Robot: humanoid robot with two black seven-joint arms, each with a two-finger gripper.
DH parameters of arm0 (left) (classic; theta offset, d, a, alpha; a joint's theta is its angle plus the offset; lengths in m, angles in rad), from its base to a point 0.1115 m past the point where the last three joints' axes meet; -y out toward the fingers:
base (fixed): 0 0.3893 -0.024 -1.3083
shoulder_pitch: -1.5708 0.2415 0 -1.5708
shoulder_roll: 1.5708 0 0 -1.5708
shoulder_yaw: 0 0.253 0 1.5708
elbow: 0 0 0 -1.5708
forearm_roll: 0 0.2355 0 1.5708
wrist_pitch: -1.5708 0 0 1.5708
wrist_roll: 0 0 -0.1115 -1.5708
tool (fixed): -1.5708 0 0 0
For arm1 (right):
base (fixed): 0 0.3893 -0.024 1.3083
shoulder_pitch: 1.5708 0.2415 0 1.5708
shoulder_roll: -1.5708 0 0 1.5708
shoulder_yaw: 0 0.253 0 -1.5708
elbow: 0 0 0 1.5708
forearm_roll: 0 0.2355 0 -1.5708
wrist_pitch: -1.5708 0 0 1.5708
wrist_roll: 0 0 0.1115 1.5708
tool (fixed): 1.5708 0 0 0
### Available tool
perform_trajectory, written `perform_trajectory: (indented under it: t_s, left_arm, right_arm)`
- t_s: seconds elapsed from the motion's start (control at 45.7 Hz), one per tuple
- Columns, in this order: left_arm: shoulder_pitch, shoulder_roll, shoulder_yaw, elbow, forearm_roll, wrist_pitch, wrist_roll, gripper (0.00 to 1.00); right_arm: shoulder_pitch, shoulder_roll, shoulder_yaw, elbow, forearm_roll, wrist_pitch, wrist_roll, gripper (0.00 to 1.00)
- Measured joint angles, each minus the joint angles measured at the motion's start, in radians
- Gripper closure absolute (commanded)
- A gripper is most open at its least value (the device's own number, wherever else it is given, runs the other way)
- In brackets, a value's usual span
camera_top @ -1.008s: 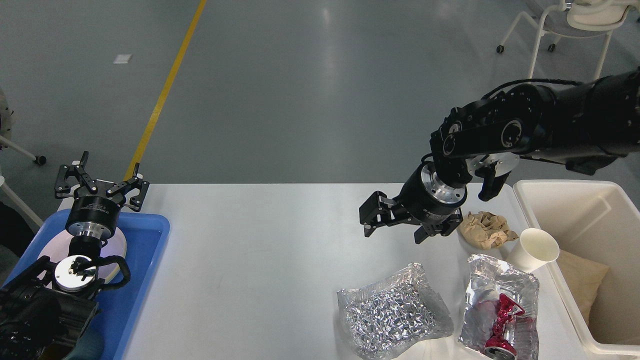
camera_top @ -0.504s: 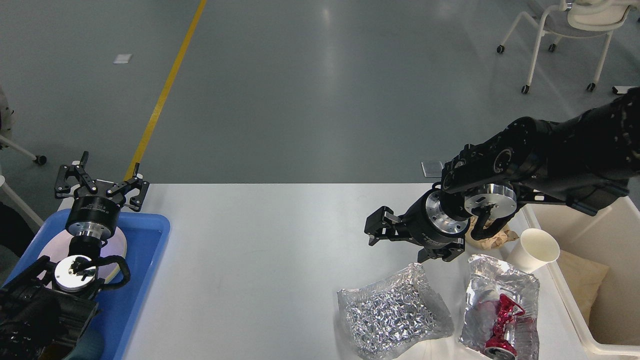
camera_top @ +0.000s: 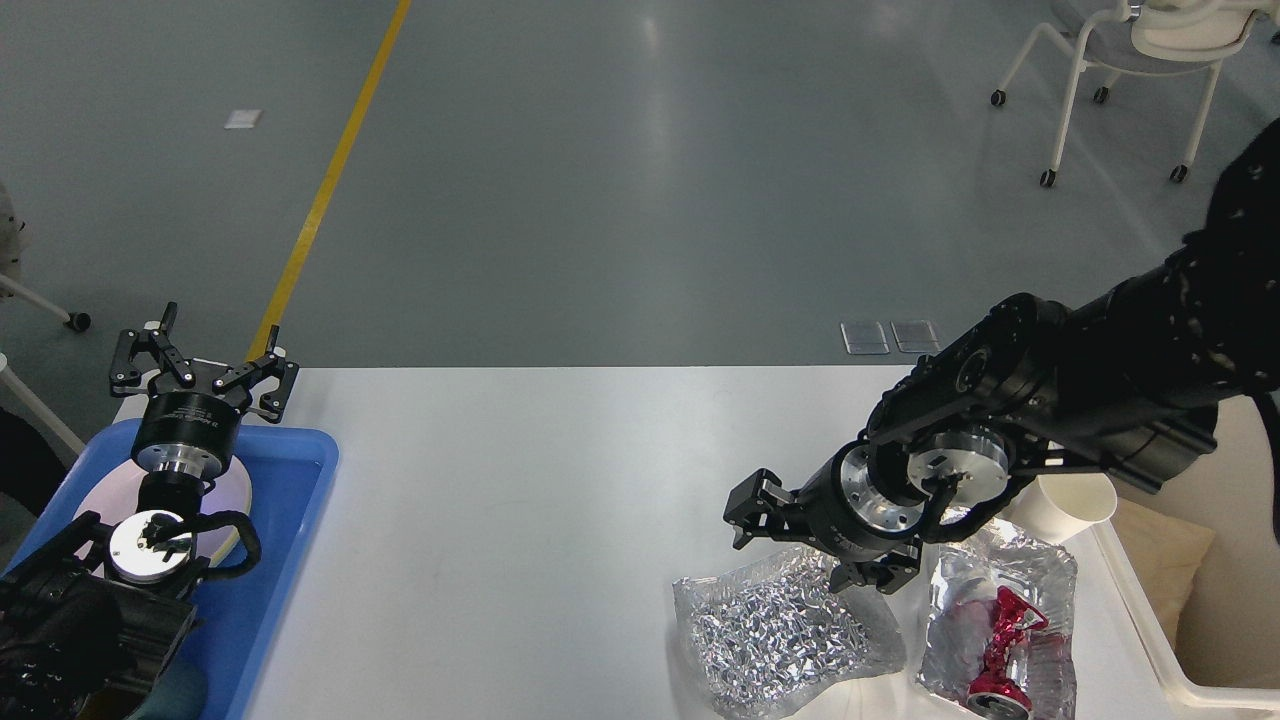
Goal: Tidy desktop
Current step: 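Lower the right gripper onto the crumpled foil with the red can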
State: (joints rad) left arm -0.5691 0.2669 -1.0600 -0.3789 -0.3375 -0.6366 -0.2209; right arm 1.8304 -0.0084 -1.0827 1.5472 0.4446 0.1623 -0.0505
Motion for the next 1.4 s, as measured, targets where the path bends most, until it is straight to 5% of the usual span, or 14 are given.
perform_trajectory:
  t_s: [0.504,1.008,1.292,1.336,1.402]
  left_arm:
    - [0.000,0.000,0.000,0.000,0.000,0.000,0.000,0.03]
    - [0.000,0.000,0.000,0.000,0.000,0.000,0.000,0.03]
    - [0.000,0.000,0.000,0.000,0.000,0.000,0.000,0.03]
    - [0.000,0.000,0.000,0.000,0.000,0.000,0.000,0.03]
    - [0.000,0.000,0.000,0.000,0.000,0.000,0.000,0.03]
  right_arm:
    - [-0.141,-0.026,-0.115,-0.014,-0.039,-0.186,0.012,0.03]
    - [-0.345,-0.045,-0.186,-0.274,-0.086,-0.242,0.008,0.09]
    - [-0.398,-0.054,-0.189,-0.322,-0.086,-0.245,0.008,0.39]
    - [-0.406,-0.054,-0.189,-0.323,-0.085,-0.245,0.008,0.47]
    - [-0.417,-0.053,-0.189,-0.323,-0.085,-0.246,0.008,0.72]
